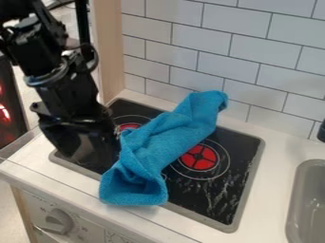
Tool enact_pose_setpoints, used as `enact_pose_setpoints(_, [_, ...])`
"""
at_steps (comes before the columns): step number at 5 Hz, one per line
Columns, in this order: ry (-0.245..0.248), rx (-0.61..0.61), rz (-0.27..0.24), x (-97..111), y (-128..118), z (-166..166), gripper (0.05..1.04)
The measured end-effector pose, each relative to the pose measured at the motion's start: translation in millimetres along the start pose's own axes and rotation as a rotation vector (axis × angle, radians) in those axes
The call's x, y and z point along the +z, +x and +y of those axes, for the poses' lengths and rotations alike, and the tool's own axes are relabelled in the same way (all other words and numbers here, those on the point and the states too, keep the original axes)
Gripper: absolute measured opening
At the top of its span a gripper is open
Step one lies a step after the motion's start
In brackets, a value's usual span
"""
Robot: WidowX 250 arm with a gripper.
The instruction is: Fold the cloth from the bottom to the top
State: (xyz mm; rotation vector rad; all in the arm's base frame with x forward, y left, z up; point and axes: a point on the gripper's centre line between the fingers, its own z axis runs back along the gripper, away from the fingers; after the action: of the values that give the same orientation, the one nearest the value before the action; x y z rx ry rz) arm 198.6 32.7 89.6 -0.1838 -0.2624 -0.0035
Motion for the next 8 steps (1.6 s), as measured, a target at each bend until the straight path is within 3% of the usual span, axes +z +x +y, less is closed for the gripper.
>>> enact_pose_setpoints(2, [0.079,0.038,0.064,-23,-9,17,0.999])
enact_pose_setpoints(4, [0.016,0.017,0.118,-52,-10,12,0.999])
enact_pose_setpoints(5, [-0.06,-0.028,0.113,-60,-7,4,0.945])
enact_pose_setpoints(6, [-0.082,-0.044,0.097,-65,-5,1,0.655])
enact_pose_setpoints(7, [-0.074,-0.042,0.087,-66,-4,3,0.343])
enact_pose_setpoints(8, [-0.074,-0.038,0.084,-66,-4,3,0.135])
